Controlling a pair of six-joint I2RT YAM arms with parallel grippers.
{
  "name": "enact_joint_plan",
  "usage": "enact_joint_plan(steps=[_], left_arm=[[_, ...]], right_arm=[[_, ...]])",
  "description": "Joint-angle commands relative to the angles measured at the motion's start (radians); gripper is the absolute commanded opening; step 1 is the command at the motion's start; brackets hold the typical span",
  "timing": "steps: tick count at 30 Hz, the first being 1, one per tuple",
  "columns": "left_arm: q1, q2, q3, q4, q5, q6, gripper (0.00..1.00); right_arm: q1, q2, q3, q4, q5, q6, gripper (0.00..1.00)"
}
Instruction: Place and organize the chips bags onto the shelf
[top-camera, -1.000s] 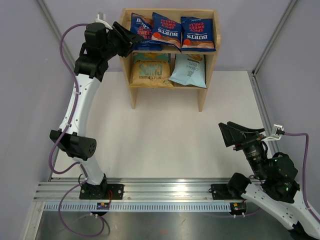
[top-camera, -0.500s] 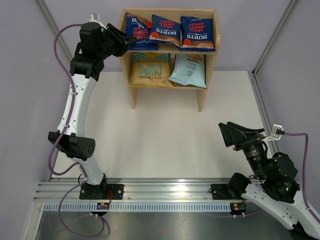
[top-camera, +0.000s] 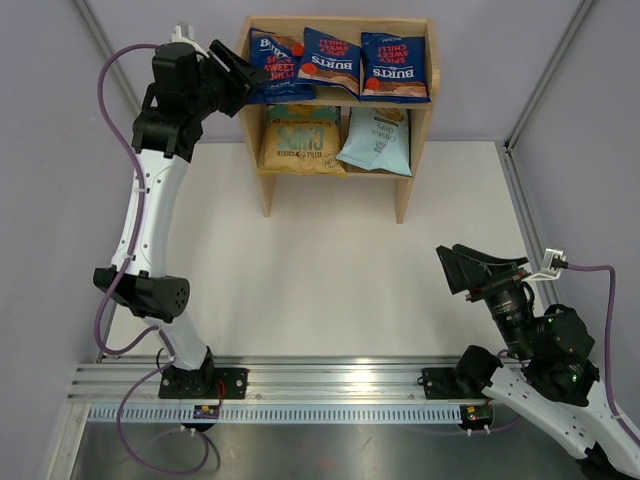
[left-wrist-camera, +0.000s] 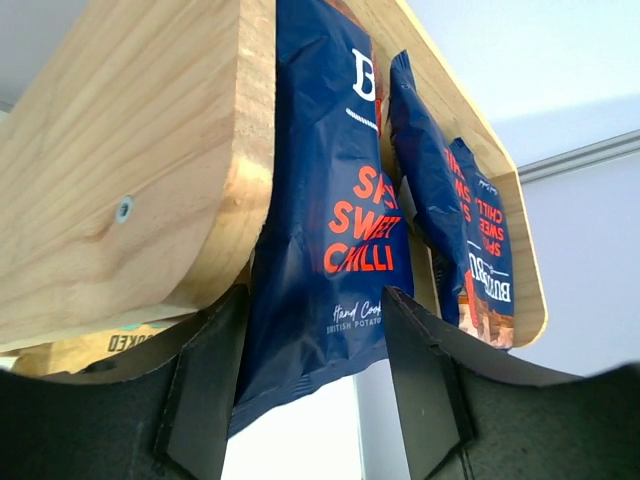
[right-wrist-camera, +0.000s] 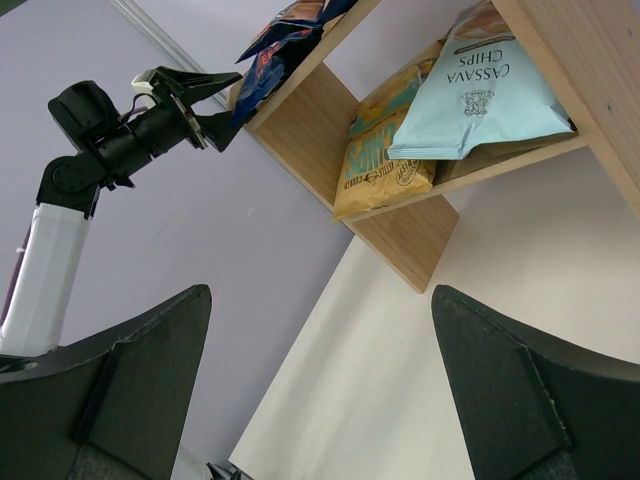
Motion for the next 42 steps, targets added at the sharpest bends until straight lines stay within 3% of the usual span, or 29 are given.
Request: enact_joint_plan(steps=[1,6,9,10,11,17,23,24,28,32,37,42], left_arm=[[0.045,-0.012,0.019,-0.089,-0.108,0.07,0.6],[0.062,-0.047,0.011,-0.107,-0.111,0.096,0.63],[0.071,-0.095,-0.01,-0.115,-0.132,0.128,0.72],[0.076,-0.109,-0.018,-0.114,-0.137,0.147,0.76],[0.082,-0.124,-0.036,-0.118,-0.146,0.155,0.99],[0.106,-0.326,-0.17,-0.143,-0.21,0.28,0.99],[0.107,-0.711,-0.659,-0.049,-0.247,0.467,0.99],[0.107,-0.765,-0.798,-0.035,-0.259,0.492,0.99],[0.105,-1.01,-1.053,-0.008,-0.289,0.643,0.99],[0.103,-1.178,-1.208,-0.003,-0.251,0.728,0.99],[0.105,-1.33,-1.325,-0.034,-0.241,0.731,0.99],[0.103,-1.512,-1.48,0.047,-0.191,0.728,0.99]], right_arm=[[0.004,0.008,0.017,0.019,0.005,0.007,0.99],[0.003,0.008,0.016,0.016,0.01,0.005,0.99],[0.004,0.02,0.016,0.006,0.011,-0.004,1.0],[0.003,0.027,0.025,-0.003,0.013,-0.011,0.99],[0.003,0.046,0.032,-0.013,0.021,-0.033,1.0],[0.004,0.276,0.156,-0.197,0.12,-0.178,0.99],[0.004,0.56,0.284,-0.404,0.252,-0.252,0.99],[0.004,0.573,0.292,-0.412,0.257,-0.257,0.99],[0.004,0.588,0.286,-0.428,0.289,-0.275,0.99],[0.004,0.538,0.252,-0.436,0.323,-0.309,0.99],[0.004,0.467,0.25,-0.476,0.346,-0.274,0.99],[0.004,0.412,0.264,-0.54,0.297,-0.277,0.99]])
